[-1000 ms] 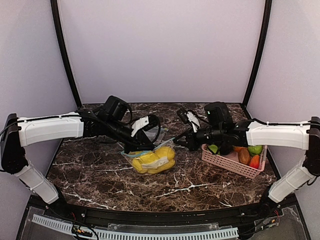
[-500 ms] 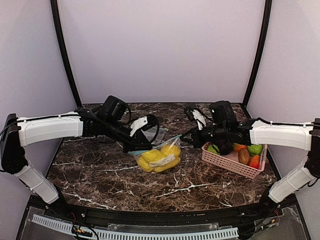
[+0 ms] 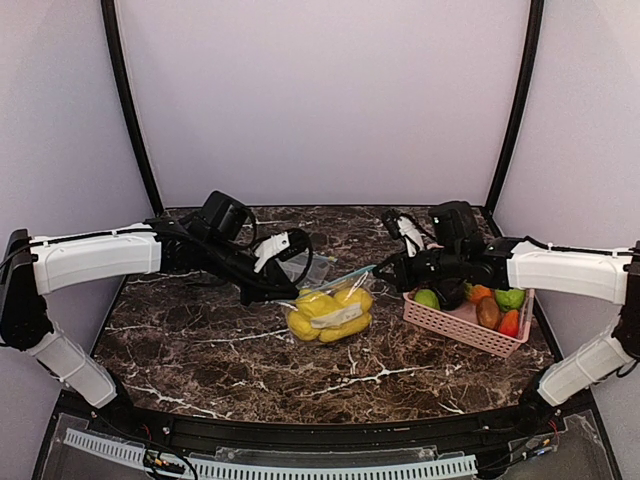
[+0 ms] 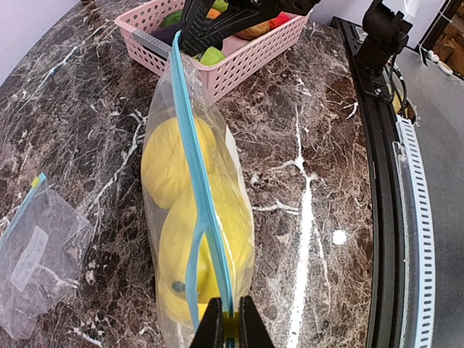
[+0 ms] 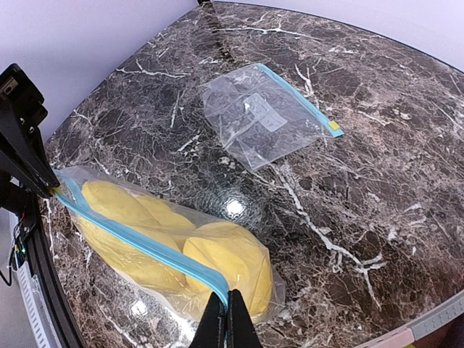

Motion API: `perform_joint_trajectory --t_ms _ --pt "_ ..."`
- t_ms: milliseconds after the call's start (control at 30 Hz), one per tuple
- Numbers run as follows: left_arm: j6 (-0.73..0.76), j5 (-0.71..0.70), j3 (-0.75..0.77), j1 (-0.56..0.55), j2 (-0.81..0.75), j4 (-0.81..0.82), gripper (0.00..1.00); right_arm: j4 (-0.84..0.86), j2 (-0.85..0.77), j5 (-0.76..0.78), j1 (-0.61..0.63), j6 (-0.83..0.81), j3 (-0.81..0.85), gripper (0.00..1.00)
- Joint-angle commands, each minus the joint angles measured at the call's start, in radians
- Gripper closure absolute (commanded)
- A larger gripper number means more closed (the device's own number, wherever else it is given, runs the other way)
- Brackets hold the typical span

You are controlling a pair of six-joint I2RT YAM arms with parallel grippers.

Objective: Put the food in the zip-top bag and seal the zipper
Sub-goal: Zip the zipper of the food storage bag.

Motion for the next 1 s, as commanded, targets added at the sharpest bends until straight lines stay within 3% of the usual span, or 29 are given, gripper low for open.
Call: perform_joint_trajectory --t_ms 0,467,967 --pt "0.0 -0.008 -0.031 0.012 -0.045 -0.084 0.99 -0.005 -0.039 0.057 -0.039 0.017 -0.02 1.0" --pt "-0.011 -0.017 -0.049 0.036 -0.079 -0.092 0.99 -0.008 -0.057 0.02 -0.058 -0.001 -0.036 1.0" --pt "-0.198 0.007 -0.077 0.078 -0.159 -0.035 0.99 -0.019 0.02 -0.239 -0.013 -0.039 0.035 1.0"
